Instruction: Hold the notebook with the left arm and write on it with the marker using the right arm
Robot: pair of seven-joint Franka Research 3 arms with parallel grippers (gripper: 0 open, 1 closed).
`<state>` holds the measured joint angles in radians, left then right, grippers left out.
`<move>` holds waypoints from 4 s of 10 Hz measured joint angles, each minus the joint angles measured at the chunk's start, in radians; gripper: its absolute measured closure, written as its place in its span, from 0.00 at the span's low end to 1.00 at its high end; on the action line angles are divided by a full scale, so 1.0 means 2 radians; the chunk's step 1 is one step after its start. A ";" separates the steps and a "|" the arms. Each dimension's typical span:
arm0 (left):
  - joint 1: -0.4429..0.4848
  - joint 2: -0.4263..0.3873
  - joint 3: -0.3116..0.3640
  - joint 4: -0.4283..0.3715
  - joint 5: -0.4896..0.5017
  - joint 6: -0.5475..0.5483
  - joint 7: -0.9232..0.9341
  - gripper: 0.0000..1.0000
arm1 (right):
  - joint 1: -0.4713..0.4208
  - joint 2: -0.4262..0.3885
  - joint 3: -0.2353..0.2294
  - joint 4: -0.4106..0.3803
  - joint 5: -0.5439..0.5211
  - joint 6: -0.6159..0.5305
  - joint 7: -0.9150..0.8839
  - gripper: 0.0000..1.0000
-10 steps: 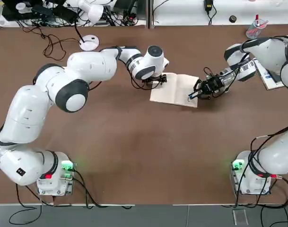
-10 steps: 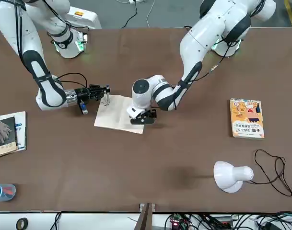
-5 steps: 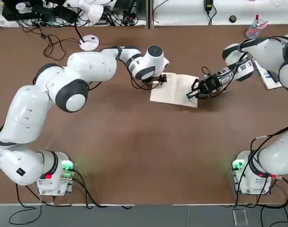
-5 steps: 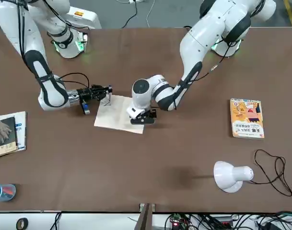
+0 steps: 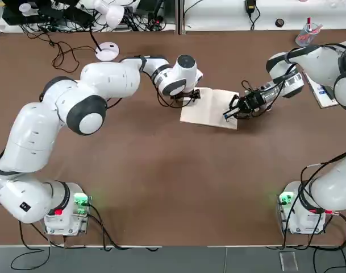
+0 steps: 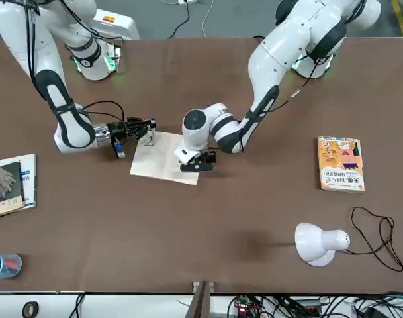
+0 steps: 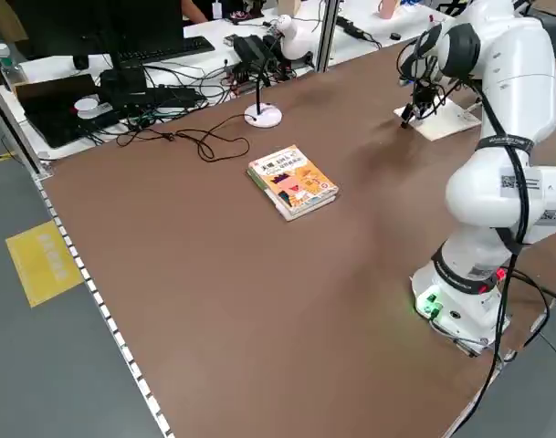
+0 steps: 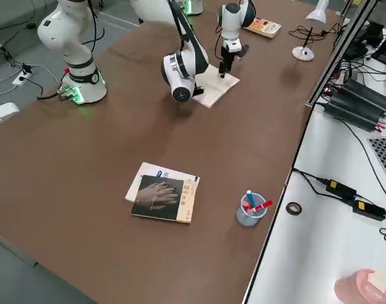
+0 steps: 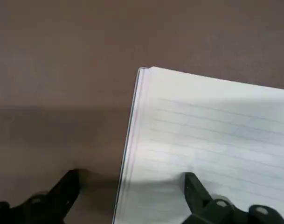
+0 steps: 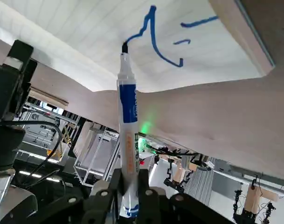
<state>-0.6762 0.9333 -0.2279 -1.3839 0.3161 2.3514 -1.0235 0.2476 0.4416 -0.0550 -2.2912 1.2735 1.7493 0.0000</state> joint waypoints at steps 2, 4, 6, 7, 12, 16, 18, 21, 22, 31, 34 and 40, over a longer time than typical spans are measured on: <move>0.000 0.000 0.000 0.000 0.000 0.000 0.000 0.00 | 0.000 0.000 -0.001 0.001 0.000 0.000 0.000 0.83; 0.000 0.000 0.000 0.000 0.000 0.000 0.000 0.00 | -0.003 0.000 -0.003 0.002 0.000 0.000 0.000 0.83; 0.000 0.000 0.000 0.000 0.000 0.000 0.000 0.00 | -0.010 -0.001 -0.004 0.005 0.000 -0.001 0.004 0.83; 0.000 0.000 0.000 0.000 0.000 0.000 0.000 0.00 | -0.016 -0.004 -0.004 0.007 -0.004 -0.003 0.006 0.83; 0.001 0.000 0.002 0.001 0.000 0.000 0.001 0.00 | -0.054 -0.049 -0.004 0.026 -0.088 -0.039 0.015 0.83; 0.001 0.000 0.003 0.003 0.000 0.000 0.002 0.00 | -0.078 -0.100 -0.005 0.051 -0.234 -0.046 -0.005 0.83; 0.001 0.000 0.004 0.004 0.000 0.000 0.003 0.00 | -0.089 -0.107 -0.005 0.069 -0.303 -0.038 -0.038 0.83; 0.002 0.000 0.004 0.007 0.001 0.000 0.003 0.00 | -0.110 -0.103 -0.006 0.091 -0.386 0.004 -0.098 0.83; 0.002 0.000 0.004 0.008 0.001 0.000 0.003 0.00 | -0.117 -0.099 -0.006 0.096 -0.408 0.019 -0.118 0.83; 0.036 -0.072 -0.006 0.027 0.001 -0.057 0.045 0.00 | -0.146 -0.033 -0.006 0.136 -0.472 0.102 -0.182 0.83; 0.085 -0.145 -0.013 0.031 -0.014 -0.113 0.125 0.00 | -0.148 -0.032 -0.006 0.139 -0.472 0.103 -0.197 0.78; 0.175 -0.219 -0.015 0.025 -0.051 -0.181 0.255 0.00 | -0.161 -0.032 -0.010 0.140 -0.472 0.107 -0.250 0.22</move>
<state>-0.3266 0.4953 -0.2574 -1.3335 0.2133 1.9889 -0.5135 -0.0742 0.3785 -0.0742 -2.0115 0.3293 1.9641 -0.5003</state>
